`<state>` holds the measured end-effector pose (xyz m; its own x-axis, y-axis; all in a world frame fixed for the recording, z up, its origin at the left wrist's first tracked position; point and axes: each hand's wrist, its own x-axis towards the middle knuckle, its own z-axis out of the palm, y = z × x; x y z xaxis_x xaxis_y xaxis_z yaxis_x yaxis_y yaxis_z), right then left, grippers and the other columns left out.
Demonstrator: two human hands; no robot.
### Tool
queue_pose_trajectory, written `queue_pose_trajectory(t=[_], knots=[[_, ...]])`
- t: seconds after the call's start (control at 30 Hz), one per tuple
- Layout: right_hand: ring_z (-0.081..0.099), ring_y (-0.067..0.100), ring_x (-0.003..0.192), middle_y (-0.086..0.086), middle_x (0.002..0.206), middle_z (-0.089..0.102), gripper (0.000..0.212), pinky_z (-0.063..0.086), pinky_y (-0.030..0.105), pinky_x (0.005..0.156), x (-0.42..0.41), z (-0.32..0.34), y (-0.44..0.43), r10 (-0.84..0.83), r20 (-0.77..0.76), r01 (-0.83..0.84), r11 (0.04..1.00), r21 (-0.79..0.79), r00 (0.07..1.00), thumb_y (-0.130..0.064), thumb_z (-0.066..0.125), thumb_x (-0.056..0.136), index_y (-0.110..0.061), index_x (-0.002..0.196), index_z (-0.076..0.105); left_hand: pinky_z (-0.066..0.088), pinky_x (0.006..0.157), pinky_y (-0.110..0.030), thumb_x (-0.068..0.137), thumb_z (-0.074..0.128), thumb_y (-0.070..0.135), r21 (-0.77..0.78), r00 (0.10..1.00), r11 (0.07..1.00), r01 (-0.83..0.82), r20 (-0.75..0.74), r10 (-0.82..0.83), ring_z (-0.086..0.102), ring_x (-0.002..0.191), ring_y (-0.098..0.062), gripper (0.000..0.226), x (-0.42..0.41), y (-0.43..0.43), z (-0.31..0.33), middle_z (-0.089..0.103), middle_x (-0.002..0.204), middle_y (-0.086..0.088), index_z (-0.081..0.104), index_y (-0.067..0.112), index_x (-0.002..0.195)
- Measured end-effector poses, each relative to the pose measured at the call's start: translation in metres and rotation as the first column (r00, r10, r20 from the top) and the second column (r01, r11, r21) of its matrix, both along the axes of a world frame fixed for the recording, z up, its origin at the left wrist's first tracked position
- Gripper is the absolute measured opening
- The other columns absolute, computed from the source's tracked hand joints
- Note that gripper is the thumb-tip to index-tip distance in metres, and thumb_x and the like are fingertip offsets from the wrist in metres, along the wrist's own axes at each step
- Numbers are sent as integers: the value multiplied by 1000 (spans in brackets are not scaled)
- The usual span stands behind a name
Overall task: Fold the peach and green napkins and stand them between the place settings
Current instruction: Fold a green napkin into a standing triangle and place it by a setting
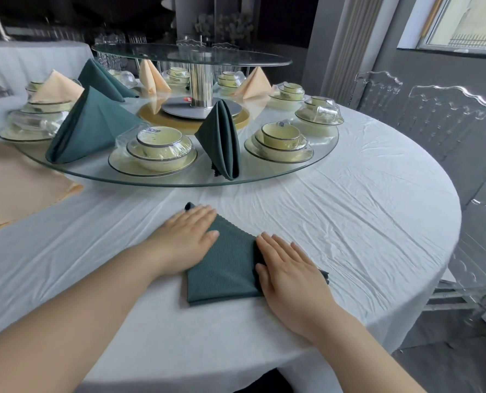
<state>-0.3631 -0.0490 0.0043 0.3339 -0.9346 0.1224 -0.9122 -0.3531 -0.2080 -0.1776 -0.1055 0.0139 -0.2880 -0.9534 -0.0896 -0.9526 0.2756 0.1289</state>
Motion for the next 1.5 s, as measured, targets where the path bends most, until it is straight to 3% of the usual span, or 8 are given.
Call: queue_pose_trajectory(t=[0.1, 0.23, 0.33, 0.63, 0.93, 1.1, 1.3, 1.5], knots=[[1, 6, 142, -8, 155, 5, 97, -14, 16, 101, 0, 1, -1, 21, -9, -21, 1000, 4, 1000, -53, -25, 60, -23, 146, 5, -7, 111, -22, 101, 13, 31, 3, 999, 999, -48, -23, 48, -9, 141, -6, 51, 23, -15, -3, -10, 155, 4, -5, 16, 147], [-1, 1, 141, -18, 151, 5, 111, -15, 16, 107, -4, 1, 4, 48, 107, -48, 999, -7, 993, -73, -31, 53, -26, 146, 8, 12, 102, -8, 92, 32, 34, -160, 833, 974, -157, -551, 44, 27, 131, -4, 54, 37, -14, -7, 33, 147, -4, 35, 7, 139], [18, 0, 134, -17, 141, 26, 81, -2, 20, 112, -5, 2, 5, 158, 350, -95, 977, -190, 923, -78, 18, 75, -28, 136, 34, 28, 86, -1, 76, 44, 33, -385, 718, 884, -265, -691, -85, 50, 104, 6, 46, 43, -2, 2, 61, 112, 2, 64, 8, 109], [65, 7, 83, -9, 89, 70, 39, 39, 22, 92, 9, 5, 5, 430, -35, -409, 828, -383, 902, -43, 46, 72, -18, 97, 63, 23, 92, 5, 62, 43, 46, -141, 755, 961, 239, -595, -275, 36, 109, 29, 47, 53, 58, -5, 36, 101, 62, 39, 80, 94], [43, 12, 31, -9, 40, 46, 29, 38, 15, 38, 27, 22, -3, 361, -423, -518, 778, -355, 831, -16, 76, 42, -19, 58, 52, 29, 91, -16, 67, 49, 31, -402, 881, 848, 346, -172, -441, 50, 89, -6, 32, 44, 48, -2, 68, 88, 4, 71, 18, 87], [48, 18, 35, -5, 43, 52, 14, 14, 19, 39, 28, 40, -1, 311, -310, -398, 873, -280, 899, -13, 67, 52, -16, 62, 57, 38, 79, -22, 75, 49, 28, -413, 858, 872, 263, -313, -407, 51, 86, -7, 22, 39, 46, -10, 69, 86, -1, 62, 25, 92], [54, 24, 85, 1, 90, 63, 28, 32, 26, 64, 19, 78, 1, 262, 75, -258, 964, -56, 962, -10, 50, 83, -19, 107, 59, 27, 81, -1, 69, 57, 45, -564, 801, 803, 192, -383, -461, 48, 79, -1, 31, 31, 58, 5, 54, 84, 21, 51, 28, 94], [50, 18, 82, 2, 85, 57, 26, 36, 20, 67, 21, 121, -8, 301, 270, -259, 949, -182, 914, 4, 52, 77, -6, 98, 65, 36, 55, -6, 65, 62, 25, -400, 520, 911, -101, -802, -294, 47, 55, 2, 12, 9, 69, 49, 58, 69, 25, 57, 35, 69]])
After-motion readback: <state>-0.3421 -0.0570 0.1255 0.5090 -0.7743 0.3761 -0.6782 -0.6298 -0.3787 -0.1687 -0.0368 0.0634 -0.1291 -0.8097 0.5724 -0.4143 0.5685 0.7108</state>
